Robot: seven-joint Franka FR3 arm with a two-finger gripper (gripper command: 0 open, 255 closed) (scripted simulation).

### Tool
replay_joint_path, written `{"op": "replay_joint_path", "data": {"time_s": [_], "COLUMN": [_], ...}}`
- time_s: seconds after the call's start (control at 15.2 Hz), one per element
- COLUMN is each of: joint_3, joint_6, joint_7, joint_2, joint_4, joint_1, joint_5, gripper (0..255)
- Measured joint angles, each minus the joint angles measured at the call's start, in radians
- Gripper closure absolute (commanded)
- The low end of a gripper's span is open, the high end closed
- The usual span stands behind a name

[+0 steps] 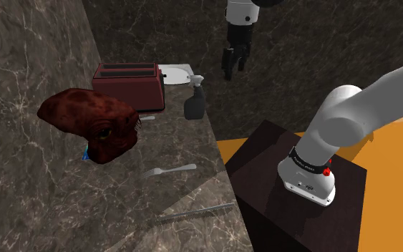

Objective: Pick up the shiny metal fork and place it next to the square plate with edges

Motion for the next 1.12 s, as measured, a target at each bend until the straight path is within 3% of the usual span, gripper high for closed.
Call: {"op": "replay_joint_path", "data": {"time_s": [0.46,1.12], "joint_3": [0.044,0.125], "joint_6": [0.191,0.410], "joint_7": [-0.088,-0.208], "joint_2": [0.191,0.497], "joint_4": [-0.017,0.050], "joint_1": [0.075,0.172], "joint_5": [0.050,0.097], "gripper": [0,0]}}
